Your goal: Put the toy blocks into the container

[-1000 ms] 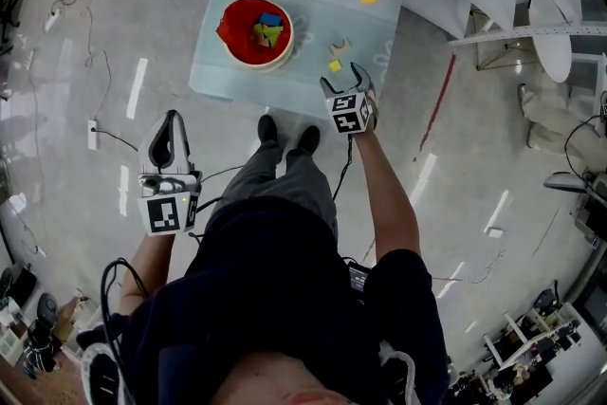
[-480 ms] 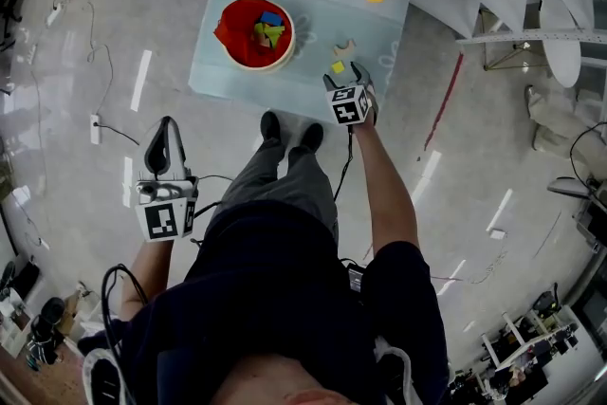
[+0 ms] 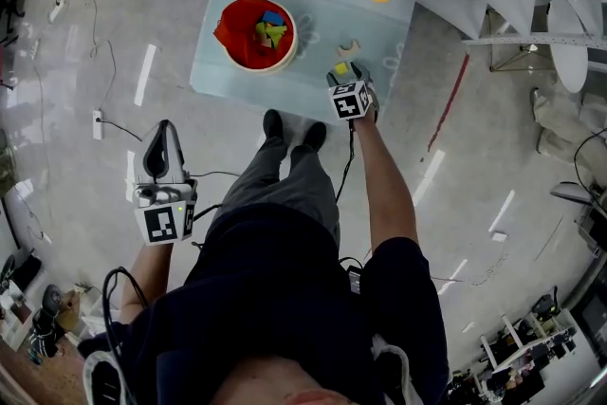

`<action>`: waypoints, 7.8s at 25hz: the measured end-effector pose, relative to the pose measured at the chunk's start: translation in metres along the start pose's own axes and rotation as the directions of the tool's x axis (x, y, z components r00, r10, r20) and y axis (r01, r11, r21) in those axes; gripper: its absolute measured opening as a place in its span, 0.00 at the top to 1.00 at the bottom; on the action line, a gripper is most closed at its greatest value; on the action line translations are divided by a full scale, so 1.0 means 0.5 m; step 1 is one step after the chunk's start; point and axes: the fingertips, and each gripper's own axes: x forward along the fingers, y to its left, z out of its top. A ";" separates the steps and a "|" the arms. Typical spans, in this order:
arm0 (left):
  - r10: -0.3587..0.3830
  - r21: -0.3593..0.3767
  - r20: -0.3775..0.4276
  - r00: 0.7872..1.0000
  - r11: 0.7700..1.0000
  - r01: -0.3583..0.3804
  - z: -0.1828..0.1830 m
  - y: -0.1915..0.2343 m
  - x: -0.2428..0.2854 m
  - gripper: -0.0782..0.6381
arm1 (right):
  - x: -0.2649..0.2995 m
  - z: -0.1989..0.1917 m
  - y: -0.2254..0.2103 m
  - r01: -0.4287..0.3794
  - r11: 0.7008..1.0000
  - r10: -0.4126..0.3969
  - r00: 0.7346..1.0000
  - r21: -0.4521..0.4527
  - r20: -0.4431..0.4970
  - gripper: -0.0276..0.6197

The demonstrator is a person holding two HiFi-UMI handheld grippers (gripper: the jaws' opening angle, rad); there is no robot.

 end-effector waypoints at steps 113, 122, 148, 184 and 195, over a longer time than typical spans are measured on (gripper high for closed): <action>0.172 -0.089 0.013 0.985 0.981 -0.170 -0.050 0.121 -0.074 0.89 | -0.161 0.467 0.268 -0.118 0.909 0.182 0.975 -0.399 0.127 0.75; 0.179 -0.093 0.008 0.984 0.980 -0.177 -0.055 0.129 -0.076 0.89 | -0.145 0.468 0.265 -0.105 0.908 0.167 0.979 -0.405 0.121 0.74; 0.169 -0.073 -0.007 0.986 0.983 -0.169 -0.056 0.128 -0.065 0.89 | -0.183 0.508 0.249 -0.051 0.935 0.165 0.939 -0.350 0.303 0.54; 0.096 -0.007 0.006 0.995 0.995 -0.096 -0.029 0.077 -0.025 0.89 | -0.257 0.390 0.012 0.098 0.990 -0.046 0.900 -0.098 0.433 0.49; 0.081 -0.011 -0.006 0.997 0.997 -0.081 -0.027 0.058 -0.014 0.89 | -0.190 0.286 -0.047 0.118 0.985 -0.070 0.943 -0.129 0.325 0.49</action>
